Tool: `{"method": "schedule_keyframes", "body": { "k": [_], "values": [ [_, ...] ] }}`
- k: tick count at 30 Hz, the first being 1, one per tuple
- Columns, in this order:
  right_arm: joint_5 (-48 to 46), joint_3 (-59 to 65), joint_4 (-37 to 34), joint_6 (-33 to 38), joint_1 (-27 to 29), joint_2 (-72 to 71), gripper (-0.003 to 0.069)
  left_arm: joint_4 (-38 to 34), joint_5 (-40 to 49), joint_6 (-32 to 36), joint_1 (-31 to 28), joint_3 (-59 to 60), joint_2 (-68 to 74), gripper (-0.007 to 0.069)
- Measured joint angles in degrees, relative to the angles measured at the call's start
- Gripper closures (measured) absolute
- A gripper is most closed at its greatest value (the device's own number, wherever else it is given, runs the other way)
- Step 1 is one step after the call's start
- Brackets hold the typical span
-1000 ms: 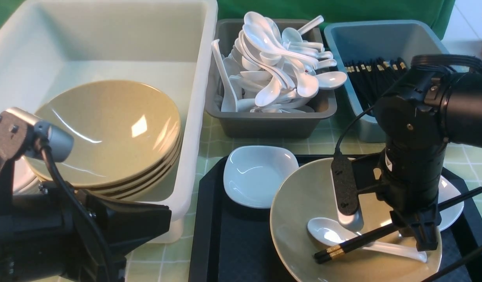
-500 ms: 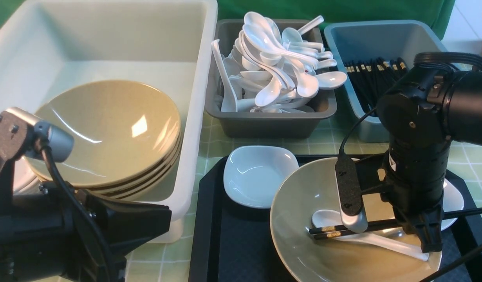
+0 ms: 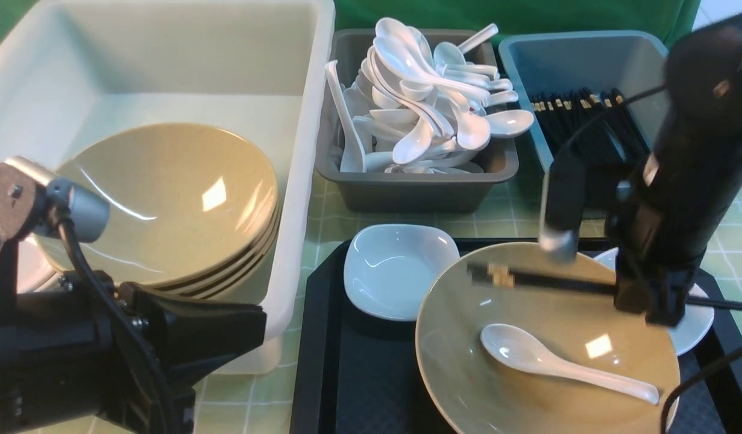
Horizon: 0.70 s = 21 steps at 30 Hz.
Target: On green table put chopsticks spoon bowls plates into blue grey white boxes.
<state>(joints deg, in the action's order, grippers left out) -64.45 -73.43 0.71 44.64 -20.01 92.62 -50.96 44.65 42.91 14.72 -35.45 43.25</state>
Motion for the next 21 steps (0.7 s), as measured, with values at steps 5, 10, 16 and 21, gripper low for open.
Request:
{"method": "schedule_keyframes", "body": {
  "k": [5, 10, 16, 21],
  "values": [
    [4.0, -3.7, -9.3, -3.9, 7.2, 0.0, 0.0545, -7.8, -2.0, 10.5, 0.0, -0.7, 1.5, 0.0626],
    [10.2, -7.0, -18.6, -7.0, 14.5, 0.1, 0.0545, -10.7, -1.4, 13.9, 0.0, -5.1, 5.9, 0.0626],
    [16.4, -15.5, -30.1, -9.4, 22.5, 5.8, 0.0545, -10.9, 2.6, 14.7, 0.0, -11.8, 13.4, 0.0626],
    [22.3, -22.5, -38.9, -10.6, 26.0, 16.0, 0.0545, -12.9, 5.0, 14.7, 0.0, -13.7, 17.9, 0.0626]
  ]
}}
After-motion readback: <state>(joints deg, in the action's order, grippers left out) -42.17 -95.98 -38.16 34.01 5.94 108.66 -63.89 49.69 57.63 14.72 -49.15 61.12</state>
